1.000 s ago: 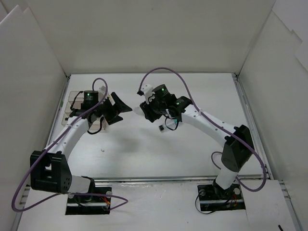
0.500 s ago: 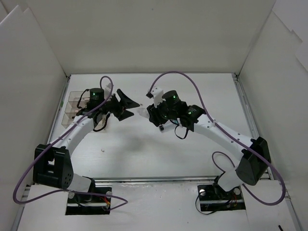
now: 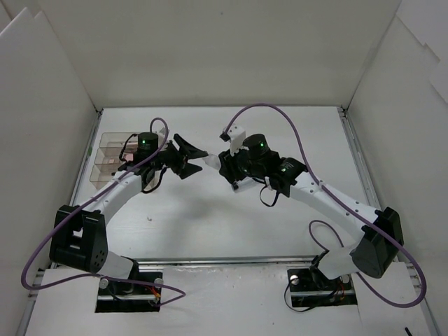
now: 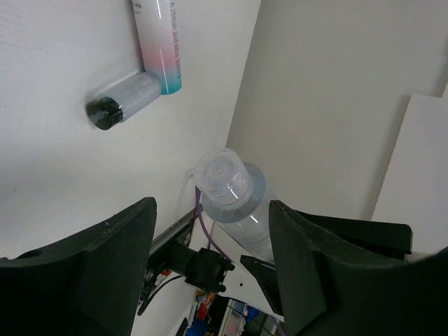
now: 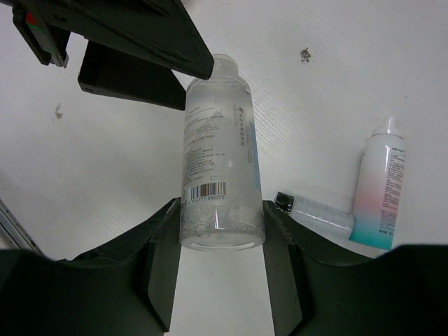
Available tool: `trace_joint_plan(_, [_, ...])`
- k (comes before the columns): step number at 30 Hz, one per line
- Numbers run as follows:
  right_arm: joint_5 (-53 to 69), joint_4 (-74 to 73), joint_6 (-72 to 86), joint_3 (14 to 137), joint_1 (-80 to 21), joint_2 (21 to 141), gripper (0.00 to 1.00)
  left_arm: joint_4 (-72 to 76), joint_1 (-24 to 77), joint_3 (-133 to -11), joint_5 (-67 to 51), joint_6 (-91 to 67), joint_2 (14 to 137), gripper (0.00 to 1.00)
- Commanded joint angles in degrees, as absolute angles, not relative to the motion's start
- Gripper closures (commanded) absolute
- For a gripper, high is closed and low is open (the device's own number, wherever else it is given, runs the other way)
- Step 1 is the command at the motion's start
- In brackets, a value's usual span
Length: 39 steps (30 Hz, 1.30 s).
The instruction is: Organize the makeup
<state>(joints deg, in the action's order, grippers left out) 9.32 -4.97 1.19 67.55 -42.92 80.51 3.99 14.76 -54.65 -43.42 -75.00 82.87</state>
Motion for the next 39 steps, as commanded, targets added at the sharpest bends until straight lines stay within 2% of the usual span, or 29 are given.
trace_joint_plan(1, [7.91,2.20,2.02,67.77,-43.42,76.90,1.00,10.72,15.82,-55.90,-42.37,-78.92,80.42,0.41])
trace_joint_plan(11, [7.12,3.25,2.20,67.15,-44.30,76.46,1.00,15.03,17.58,-55.11,-40.52,-86.31,82.26,0.45])
trace_joint_plan(15, [7.03,3.25,2.11,67.06,-44.56,76.29,1.00,14.50,18.19,-55.90,-39.82,-87.10,82.97,0.50])
trace_joint_plan(18, [6.94,3.34,2.02,66.97,-44.73,76.03,1.00,14.06,18.72,-56.60,-39.64,-87.01,83.58,0.57])
trace_joint_plan(21, [6.68,3.25,1.85,66.88,-44.82,75.85,1.00,13.97,18.72,-56.69,-39.11,-87.01,83.93,0.68])
trace_joint_plan(22, [6.59,3.25,1.85,66.80,-44.91,75.76,1.00,13.97,18.72,-56.69,-39.20,-87.10,83.94,0.74])
trace_joint_plan(24, [6.94,3.25,1.67,66.54,-44.83,75.76,1.00,14.06,18.72,-56.95,-39.20,-86.93,83.94,0.81])
trace_joint_plan(28, [7.12,3.16,1.84,66.10,-44.91,75.76,1.00,14.33,18.72,-57.22,-38.67,-86.84,84.02,1.00])
trace_joint_plan(34, [5.98,2.64,1.84,64.51,-44.91,75.50,1.00,11.79,18.72,-59.50,-37.27,-82.80,83.50,1.00])
trace_joint_plan(39, [4.75,2.20,2.55,62.93,-44.91,75.15,0.90,7.39,18.72,-62.84,-34.90,-76.39,82.79,1.00])
